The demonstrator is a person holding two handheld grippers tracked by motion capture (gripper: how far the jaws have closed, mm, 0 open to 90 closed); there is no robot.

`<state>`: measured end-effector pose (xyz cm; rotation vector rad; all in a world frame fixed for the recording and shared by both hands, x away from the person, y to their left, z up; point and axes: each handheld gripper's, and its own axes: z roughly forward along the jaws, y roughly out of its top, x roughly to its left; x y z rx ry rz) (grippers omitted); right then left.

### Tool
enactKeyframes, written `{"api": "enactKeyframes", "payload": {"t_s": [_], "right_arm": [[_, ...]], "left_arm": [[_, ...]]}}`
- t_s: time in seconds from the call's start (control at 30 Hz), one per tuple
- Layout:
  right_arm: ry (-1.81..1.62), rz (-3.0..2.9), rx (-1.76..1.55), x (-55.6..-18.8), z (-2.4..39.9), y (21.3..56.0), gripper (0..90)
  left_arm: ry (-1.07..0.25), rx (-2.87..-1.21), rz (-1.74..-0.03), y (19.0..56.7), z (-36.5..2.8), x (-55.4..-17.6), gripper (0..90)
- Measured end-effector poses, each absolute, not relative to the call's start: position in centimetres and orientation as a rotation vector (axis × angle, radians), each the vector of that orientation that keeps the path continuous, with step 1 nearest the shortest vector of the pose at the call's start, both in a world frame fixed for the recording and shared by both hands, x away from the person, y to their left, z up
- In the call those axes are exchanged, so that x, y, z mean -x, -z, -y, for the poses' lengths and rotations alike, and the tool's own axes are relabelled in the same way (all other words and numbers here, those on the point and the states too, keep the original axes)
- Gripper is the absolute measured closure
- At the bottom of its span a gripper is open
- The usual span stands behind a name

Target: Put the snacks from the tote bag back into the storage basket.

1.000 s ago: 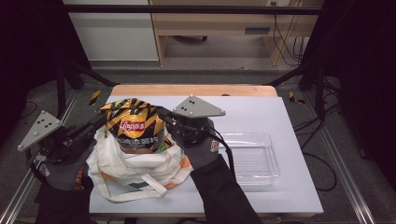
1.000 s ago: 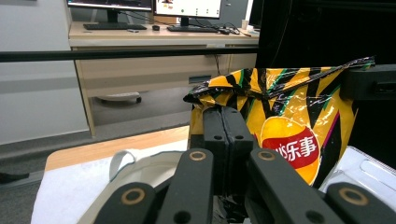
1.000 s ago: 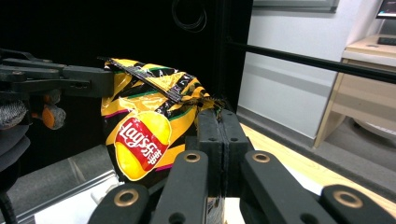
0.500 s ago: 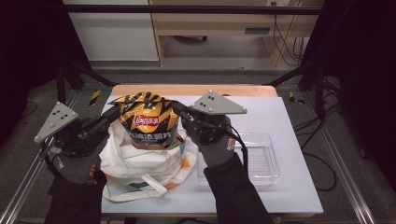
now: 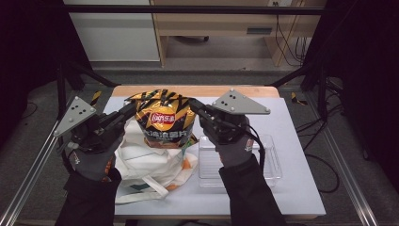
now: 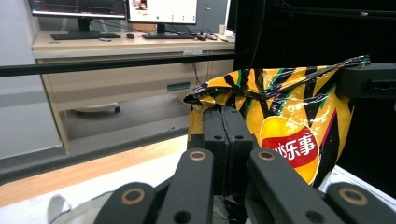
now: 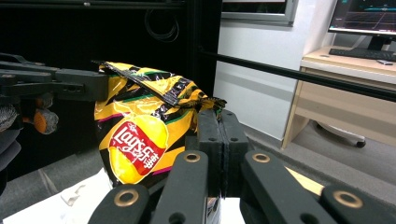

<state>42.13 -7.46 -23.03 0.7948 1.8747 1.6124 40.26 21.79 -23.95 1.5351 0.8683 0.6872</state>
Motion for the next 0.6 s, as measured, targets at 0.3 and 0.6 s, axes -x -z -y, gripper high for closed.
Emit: {"api": "enactKeyframes", "payload": {"t_s": [0.3,0.6], "right_arm": [[-1.608,-1.853,-0.823,-42.0,9.3,22.9,89.8],[-1.595,-1.835,-0.845,-41.8,11.1,23.1,89.8]], "left_arm": [[-0.674,-1.545,-0.845,23.8,-20.0,-40.6,89.3],[-0.658,-1.562,-0.821,23.9,-18.3,-41.0,89.3]]}}
